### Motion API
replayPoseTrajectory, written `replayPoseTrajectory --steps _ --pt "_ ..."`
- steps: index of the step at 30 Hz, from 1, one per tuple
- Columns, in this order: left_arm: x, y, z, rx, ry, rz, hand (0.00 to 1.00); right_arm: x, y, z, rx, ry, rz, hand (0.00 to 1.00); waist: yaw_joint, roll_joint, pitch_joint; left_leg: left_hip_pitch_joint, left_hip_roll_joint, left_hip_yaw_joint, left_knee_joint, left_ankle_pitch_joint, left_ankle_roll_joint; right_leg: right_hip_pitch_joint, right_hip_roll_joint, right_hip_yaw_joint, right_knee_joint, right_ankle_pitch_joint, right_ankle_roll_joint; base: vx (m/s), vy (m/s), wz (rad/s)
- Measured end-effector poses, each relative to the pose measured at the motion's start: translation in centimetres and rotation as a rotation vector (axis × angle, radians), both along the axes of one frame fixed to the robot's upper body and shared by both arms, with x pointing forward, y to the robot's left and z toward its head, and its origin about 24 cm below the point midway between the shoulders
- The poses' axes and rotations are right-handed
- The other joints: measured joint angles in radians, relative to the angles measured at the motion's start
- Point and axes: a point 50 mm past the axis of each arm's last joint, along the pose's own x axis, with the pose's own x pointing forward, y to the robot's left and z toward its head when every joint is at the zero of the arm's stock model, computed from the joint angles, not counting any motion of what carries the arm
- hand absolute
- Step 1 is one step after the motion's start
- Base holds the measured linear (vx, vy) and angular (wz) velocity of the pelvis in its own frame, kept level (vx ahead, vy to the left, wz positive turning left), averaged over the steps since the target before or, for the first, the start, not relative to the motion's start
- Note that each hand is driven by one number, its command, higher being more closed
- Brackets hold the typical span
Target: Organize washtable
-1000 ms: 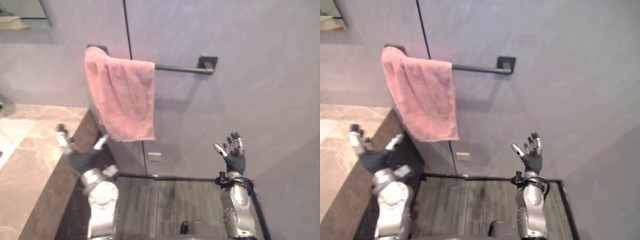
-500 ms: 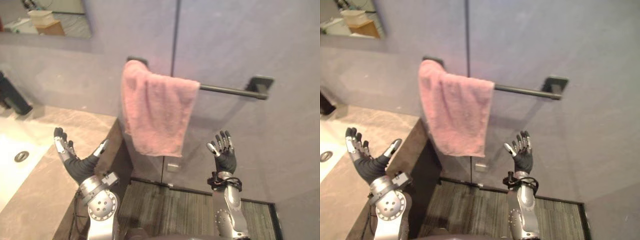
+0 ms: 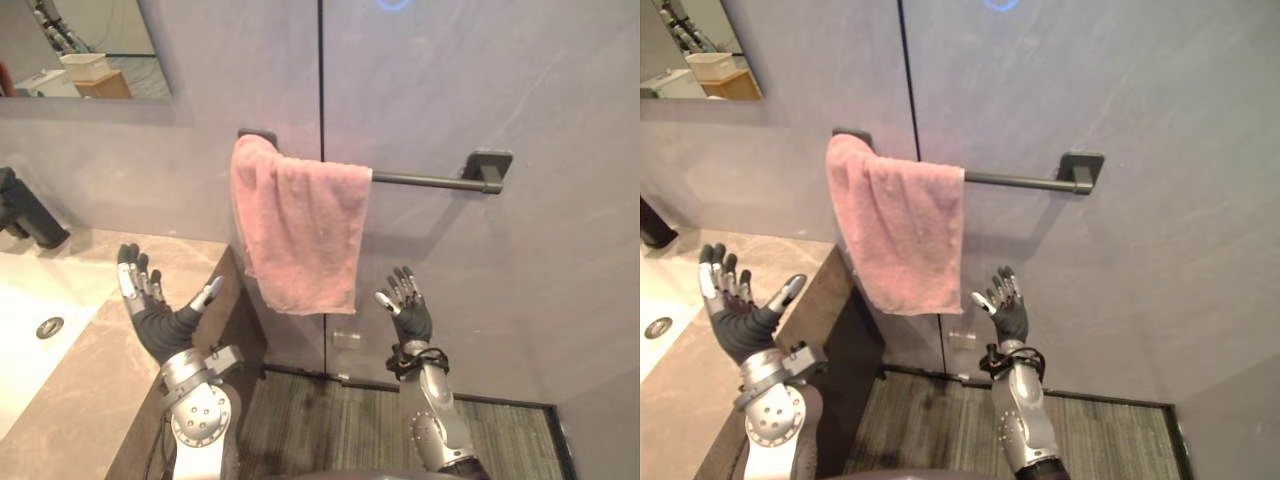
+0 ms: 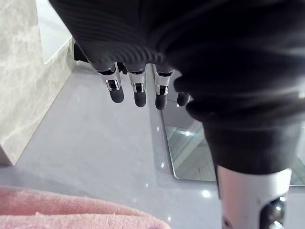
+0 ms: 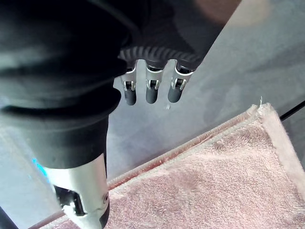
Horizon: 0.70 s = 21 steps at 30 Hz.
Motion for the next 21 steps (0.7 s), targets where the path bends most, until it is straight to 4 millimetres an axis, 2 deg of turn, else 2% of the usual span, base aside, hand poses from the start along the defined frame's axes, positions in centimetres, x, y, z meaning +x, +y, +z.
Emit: replayPoseTrajectory --steps 5,6,8,9,12,17,21 --pt "0.5 0.0 -1.5 -0.018 0.075 -0.037 0.00 0.7 0.6 0.5 -0.006 -0.022 0.042 0.00 0.001 -0.003 -0.002 0.004 -0.001 0.011 -0.010 0.011 0.001 0.002 -0.001 0.000 -0.002 0.006 0.006 0.02 0.004 -0.04" --pt "1.0 0.4 -2.4 -0.029 0.117 -0.026 0.00 1.4 1.0 1.2 -0.008 -0.048 0.059 0.00 0.002 -0.003 -0.003 0.013 -0.001 0.015 -0.024 0.019 0.001 0.006 -0.001 0.000 -0.009 0.014 0.004 0.00 0.011 -0.05" --pt "1.7 0.8 -2.6 -0.023 0.131 -0.019 0.00 1.8 1.2 1.7 -0.010 -0.067 0.068 0.00 0.004 -0.003 -0.002 0.020 -0.002 0.015 -0.039 0.028 0.002 0.014 0.000 -0.004 -0.021 0.021 0.004 -0.01 0.003 0.02" --pt "2.7 1.2 -2.6 -0.022 0.131 -0.003 0.00 2.2 1.6 2.1 -0.015 -0.082 0.089 0.00 0.004 -0.003 -0.002 0.022 -0.003 0.015 -0.045 0.033 0.002 0.018 -0.001 -0.006 -0.028 0.026 0.005 -0.04 0.008 0.04" --pt "4.3 2.0 -1.1 -0.009 0.070 0.029 0.00 2.4 2.6 2.3 -0.016 -0.084 0.136 0.00 0.002 0.000 -0.002 0.015 -0.003 0.015 -0.070 0.048 0.001 0.009 -0.001 -0.012 -0.034 0.032 0.005 -0.07 0.004 0.05" --pt "5.3 2.6 0.5 -0.012 0.002 0.066 0.00 2.6 3.3 2.7 0.014 -0.094 0.169 0.00 0.002 0.012 -0.001 -0.037 -0.002 0.014 -0.102 0.082 -0.004 -0.054 0.001 -0.022 -0.035 0.048 0.002 -0.04 -0.003 0.05" --pt "5.6 2.4 0.7 -0.028 -0.013 0.054 0.00 2.9 4.2 3.4 0.039 -0.117 0.203 0.00 0.001 0.020 0.004 -0.054 0.002 0.014 -0.110 0.093 -0.005 -0.072 0.004 -0.028 -0.035 0.049 0.001 0.01 -0.002 0.03"
